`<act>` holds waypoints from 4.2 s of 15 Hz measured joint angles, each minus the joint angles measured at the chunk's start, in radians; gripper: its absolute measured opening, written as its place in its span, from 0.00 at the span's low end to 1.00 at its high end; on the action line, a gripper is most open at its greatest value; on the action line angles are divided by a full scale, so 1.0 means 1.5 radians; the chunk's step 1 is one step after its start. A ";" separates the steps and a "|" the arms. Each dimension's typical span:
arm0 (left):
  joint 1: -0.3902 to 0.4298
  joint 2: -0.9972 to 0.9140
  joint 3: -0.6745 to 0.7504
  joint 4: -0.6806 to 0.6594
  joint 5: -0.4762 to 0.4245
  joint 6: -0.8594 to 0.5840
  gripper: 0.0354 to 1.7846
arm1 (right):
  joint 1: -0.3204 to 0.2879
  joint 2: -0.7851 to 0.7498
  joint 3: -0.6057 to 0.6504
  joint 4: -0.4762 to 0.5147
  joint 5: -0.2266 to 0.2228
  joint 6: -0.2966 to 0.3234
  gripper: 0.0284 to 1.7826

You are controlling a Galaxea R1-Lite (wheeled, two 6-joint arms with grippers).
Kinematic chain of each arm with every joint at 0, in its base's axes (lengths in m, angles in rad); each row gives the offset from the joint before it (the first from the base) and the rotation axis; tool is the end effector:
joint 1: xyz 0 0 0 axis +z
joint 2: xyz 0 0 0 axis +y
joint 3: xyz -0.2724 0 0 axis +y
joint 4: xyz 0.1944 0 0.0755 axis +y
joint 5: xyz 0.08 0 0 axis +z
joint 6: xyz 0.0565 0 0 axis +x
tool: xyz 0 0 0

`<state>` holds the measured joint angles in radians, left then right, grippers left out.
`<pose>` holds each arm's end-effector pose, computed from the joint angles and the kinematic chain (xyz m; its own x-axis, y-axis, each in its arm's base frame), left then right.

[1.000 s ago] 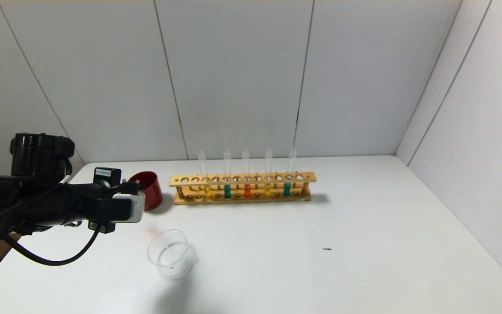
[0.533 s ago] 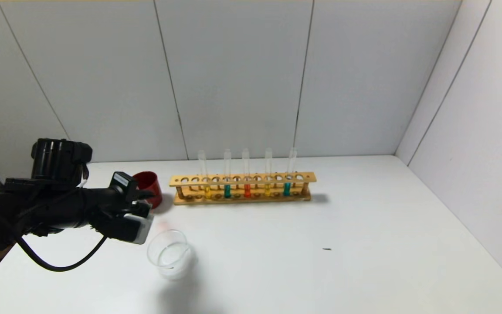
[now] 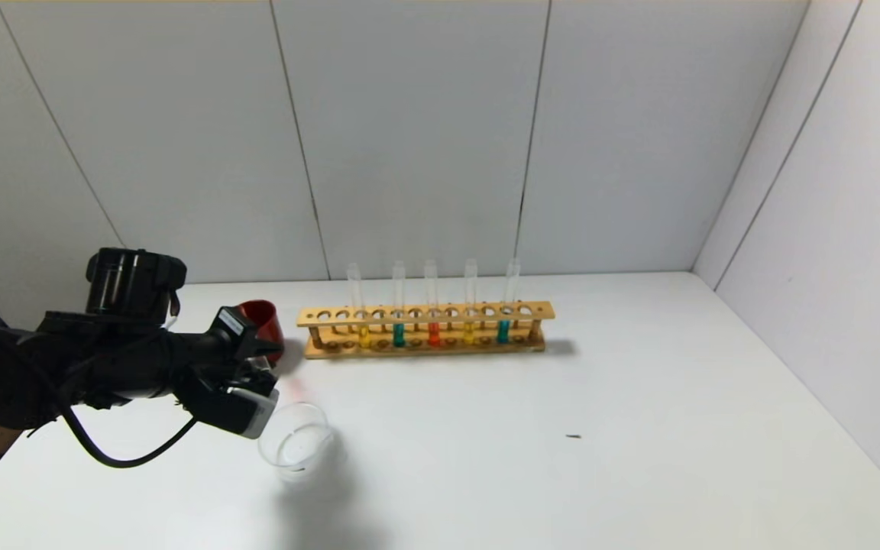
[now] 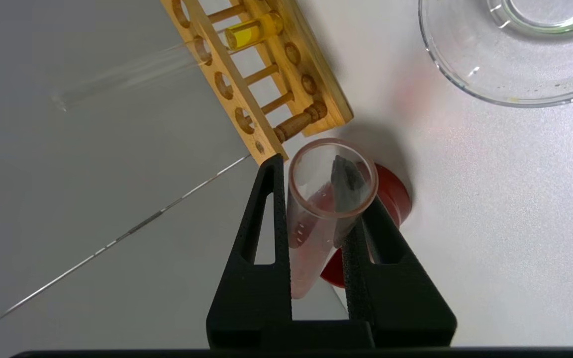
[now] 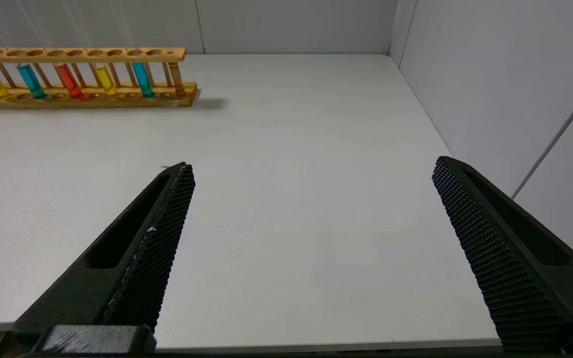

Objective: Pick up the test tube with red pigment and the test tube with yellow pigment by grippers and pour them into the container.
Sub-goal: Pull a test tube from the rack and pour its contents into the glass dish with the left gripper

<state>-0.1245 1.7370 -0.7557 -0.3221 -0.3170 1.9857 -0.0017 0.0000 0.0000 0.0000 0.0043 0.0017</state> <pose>0.3169 -0.0574 0.0672 0.7066 -0.4026 -0.5820 0.4101 -0.4373 0.8004 0.0585 0.0001 0.0755 1.0000 0.0026 0.0000 -0.0026 1.0000 0.0017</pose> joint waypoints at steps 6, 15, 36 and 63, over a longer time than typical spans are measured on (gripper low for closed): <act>0.001 0.016 -0.020 0.000 0.016 0.051 0.17 | 0.000 0.000 0.000 0.000 0.000 0.000 0.98; 0.005 0.058 -0.044 0.002 0.030 0.139 0.17 | 0.000 0.000 0.000 0.000 0.000 0.000 0.98; -0.008 0.093 -0.062 -0.004 0.062 0.236 0.17 | 0.000 0.000 0.000 0.000 0.000 0.000 0.98; -0.036 0.054 -0.037 -0.007 0.064 0.301 0.17 | 0.000 0.000 0.000 0.000 0.000 0.000 0.98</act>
<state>-0.1783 1.8174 -0.8115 -0.3328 -0.2213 2.4370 -0.0017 0.0000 0.0000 0.0000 0.0038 0.0017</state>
